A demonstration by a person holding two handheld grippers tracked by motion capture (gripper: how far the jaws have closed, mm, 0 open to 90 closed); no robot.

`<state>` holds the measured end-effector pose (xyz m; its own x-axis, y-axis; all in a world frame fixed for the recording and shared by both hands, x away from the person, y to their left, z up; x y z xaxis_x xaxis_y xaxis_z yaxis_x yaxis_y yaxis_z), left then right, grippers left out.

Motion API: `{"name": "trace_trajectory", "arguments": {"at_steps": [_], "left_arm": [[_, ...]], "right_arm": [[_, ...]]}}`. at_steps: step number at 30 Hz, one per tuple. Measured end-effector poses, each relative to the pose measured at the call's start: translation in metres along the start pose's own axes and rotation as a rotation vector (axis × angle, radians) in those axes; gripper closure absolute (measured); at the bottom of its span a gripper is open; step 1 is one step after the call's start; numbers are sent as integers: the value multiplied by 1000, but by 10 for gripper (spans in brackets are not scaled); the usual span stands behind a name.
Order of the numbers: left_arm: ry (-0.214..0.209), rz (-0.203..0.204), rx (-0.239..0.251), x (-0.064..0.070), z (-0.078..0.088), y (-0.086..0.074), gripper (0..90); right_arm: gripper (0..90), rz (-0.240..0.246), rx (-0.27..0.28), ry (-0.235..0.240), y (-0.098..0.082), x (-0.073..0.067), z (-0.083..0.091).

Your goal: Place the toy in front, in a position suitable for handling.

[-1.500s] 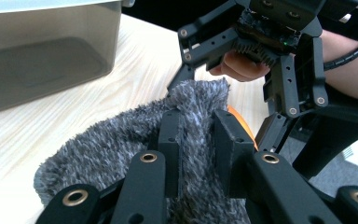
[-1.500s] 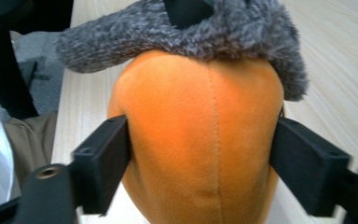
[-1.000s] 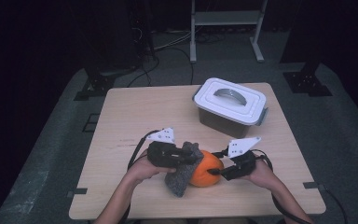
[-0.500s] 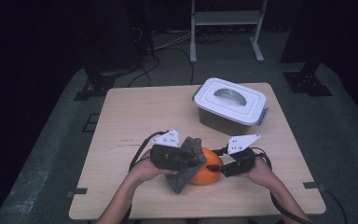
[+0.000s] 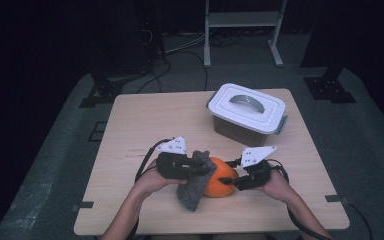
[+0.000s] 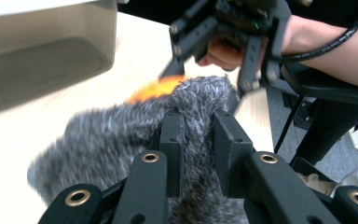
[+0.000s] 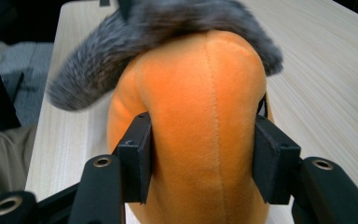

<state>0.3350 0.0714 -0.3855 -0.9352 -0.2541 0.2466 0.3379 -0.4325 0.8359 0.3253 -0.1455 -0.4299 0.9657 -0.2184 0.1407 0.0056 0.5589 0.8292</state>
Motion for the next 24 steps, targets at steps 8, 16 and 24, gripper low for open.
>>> {"name": "trace_trajectory", "arguments": {"at_steps": [8,16,24], "left_arm": [[-3,-16,-42,-1,-18,18,748],[11,47,-20,-14,-7,3,747],[0,88,9,-20,2,-14,746]], "right_arm": [[472,158,-36,23,9,-23,-9],[478,152,-34,38,-1,-19,2],[478,63,5,44,-16,-2,17]]}}
Point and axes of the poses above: each handheld gripper's, and its own axes: z roughly backward along the jaws, y roughly out of its top, x roughly to its right, the point moved 3 cm from there along -z, roughly forward along the jaws, and after that the axes turned 7 degrees about z, right-handed, at the moved point
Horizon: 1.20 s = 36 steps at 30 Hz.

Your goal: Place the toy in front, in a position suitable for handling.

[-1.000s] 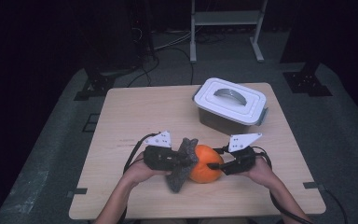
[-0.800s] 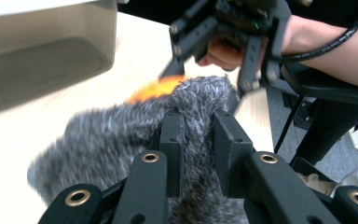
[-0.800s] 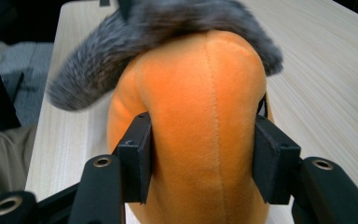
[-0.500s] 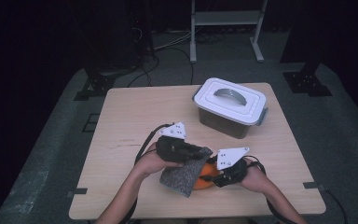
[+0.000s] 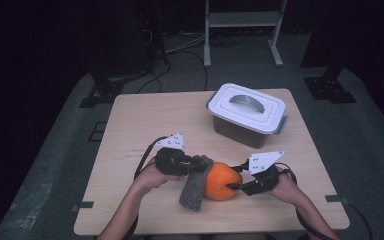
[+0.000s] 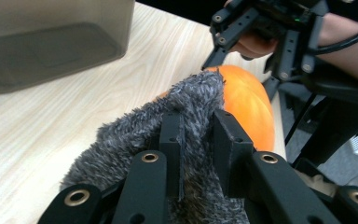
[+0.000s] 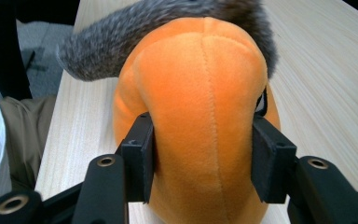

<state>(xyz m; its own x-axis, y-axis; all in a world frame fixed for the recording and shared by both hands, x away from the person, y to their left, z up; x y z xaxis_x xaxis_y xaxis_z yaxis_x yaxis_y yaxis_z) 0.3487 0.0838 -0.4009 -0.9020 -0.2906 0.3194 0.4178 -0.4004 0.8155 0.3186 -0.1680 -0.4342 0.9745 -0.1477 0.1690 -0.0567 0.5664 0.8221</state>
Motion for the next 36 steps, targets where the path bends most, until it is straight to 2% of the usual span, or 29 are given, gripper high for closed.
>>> {"name": "trace_trajectory", "arguments": {"at_steps": [2,3,4,6,8,14,19,23,25,27,30,33,36], "left_arm": [[-32,1,25,2,-1,2,746],[-48,5,38,2,-2,4,747],[-54,5,42,2,-3,5,747],[-43,4,33,1,-6,9,747],[-44,13,33,1,-10,11,747],[-51,16,27,4,-21,14,747],[-49,0,14,7,-26,19,747],[-50,1,13,10,-31,22,747],[-51,-1,8,10,-32,21,747],[-46,5,10,9,-32,19,747],[-43,15,23,7,-26,16,747],[-38,13,35,6,-17,15,747],[-27,-10,41,9,-7,19,747]], "right_arm": [[473,-10,5,3,-1,2,1],[434,-41,7,-1,-2,4,2],[434,-41,7,-1,-2,4,2],[365,-113,9,4,-2,7,2],[310,-149,0,-8,-1,8,3],[215,-148,-65,-60,6,-4,6],[205,-153,-54,-99,14,-7,11],[203,-159,-80,-118,21,-8,9],[242,-159,-107,-114,22,-7,3],[274,-160,-108,-106,22,-6,2],[434,-133,-99,-95,21,-5,-1],[508,-123,-59,-75,22,-3,-3],[508,-110,-20,-35,28,-1,-8]]}}
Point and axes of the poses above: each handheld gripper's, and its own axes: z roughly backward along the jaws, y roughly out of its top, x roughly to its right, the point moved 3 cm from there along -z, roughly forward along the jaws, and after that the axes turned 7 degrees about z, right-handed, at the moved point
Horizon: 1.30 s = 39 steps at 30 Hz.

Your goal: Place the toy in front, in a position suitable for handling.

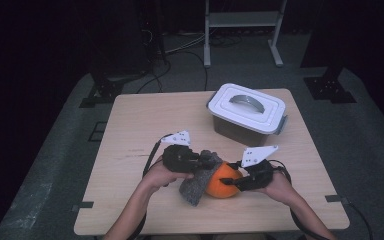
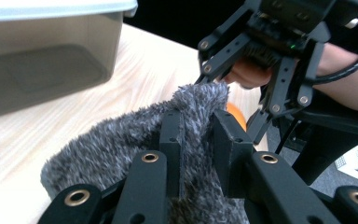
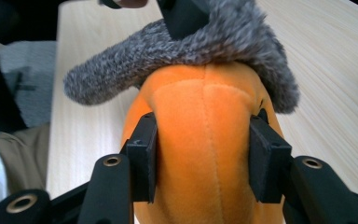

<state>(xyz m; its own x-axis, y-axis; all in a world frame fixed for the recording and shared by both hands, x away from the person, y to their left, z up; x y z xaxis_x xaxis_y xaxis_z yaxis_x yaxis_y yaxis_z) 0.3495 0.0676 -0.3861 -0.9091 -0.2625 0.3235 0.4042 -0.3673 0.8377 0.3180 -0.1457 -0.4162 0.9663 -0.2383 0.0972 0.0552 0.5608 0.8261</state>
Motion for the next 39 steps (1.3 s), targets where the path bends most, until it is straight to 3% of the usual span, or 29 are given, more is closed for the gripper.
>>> {"name": "trace_trajectory", "arguments": {"at_steps": [6,9,14,29,33,39], "left_arm": [[5,-23,5,6,12,6,747],[11,-3,-6,2,12,-1,747],[-1,39,18,-4,12,-12,746],[-26,37,-4,-4,-1,-15,745],[-21,46,-7,-4,-7,-14,746],[-28,56,2,-3,-14,-9,746]], "right_arm": [[505,52,54,86,15,-2,-16],[501,73,53,109,13,-2,-23],[486,79,53,134,5,0,-19],[423,-1,67,119,-30,18,11],[293,-45,26,98,-27,17,15],[241,-39,4,41,-15,9,25]]}}
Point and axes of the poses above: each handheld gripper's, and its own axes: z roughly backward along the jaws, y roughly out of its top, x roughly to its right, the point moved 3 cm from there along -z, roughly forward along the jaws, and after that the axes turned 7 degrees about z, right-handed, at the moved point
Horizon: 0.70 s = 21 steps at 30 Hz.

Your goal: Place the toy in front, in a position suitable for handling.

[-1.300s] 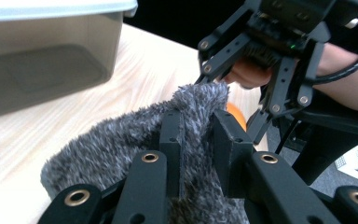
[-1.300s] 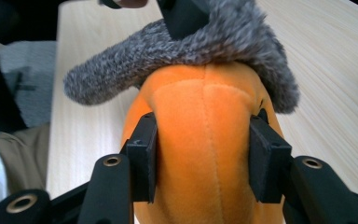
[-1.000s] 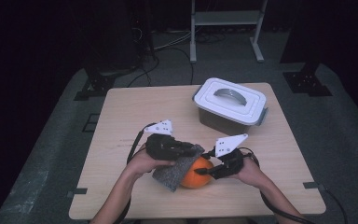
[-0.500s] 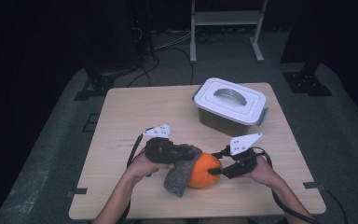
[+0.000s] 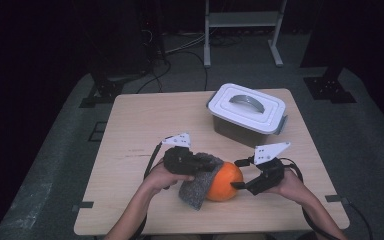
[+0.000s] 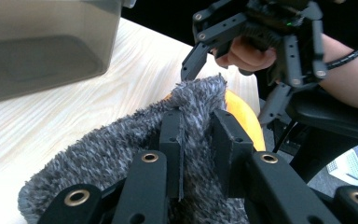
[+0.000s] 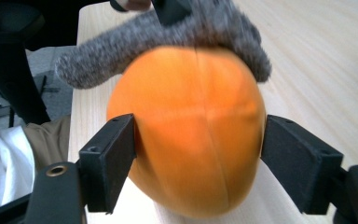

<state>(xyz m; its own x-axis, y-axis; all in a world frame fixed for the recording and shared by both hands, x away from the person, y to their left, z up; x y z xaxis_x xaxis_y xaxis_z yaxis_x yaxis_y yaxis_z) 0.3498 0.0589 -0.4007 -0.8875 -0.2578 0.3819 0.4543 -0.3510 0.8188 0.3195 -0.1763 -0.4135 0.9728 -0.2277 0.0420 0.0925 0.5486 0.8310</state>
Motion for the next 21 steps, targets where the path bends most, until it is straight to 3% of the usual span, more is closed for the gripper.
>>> {"name": "trace_trajectory", "arguments": {"at_steps": [6,8,12,16,21], "left_arm": [[4,-17,-14,4,-9,5,746],[13,-21,-27,3,-10,4,746],[9,-9,-18,0,-6,0,745],[10,-4,-19,-1,-6,-2,743],[16,-1,-25,-4,-8,-3,741]], "right_arm": [[218,17,-62,-20,12,-4,-10],[278,24,-89,-15,10,-4,-16],[411,57,-71,-3,2,-3,-14],[421,73,-65,14,-3,0,-10],[416,30,-48,22,-15,6,-1]]}}
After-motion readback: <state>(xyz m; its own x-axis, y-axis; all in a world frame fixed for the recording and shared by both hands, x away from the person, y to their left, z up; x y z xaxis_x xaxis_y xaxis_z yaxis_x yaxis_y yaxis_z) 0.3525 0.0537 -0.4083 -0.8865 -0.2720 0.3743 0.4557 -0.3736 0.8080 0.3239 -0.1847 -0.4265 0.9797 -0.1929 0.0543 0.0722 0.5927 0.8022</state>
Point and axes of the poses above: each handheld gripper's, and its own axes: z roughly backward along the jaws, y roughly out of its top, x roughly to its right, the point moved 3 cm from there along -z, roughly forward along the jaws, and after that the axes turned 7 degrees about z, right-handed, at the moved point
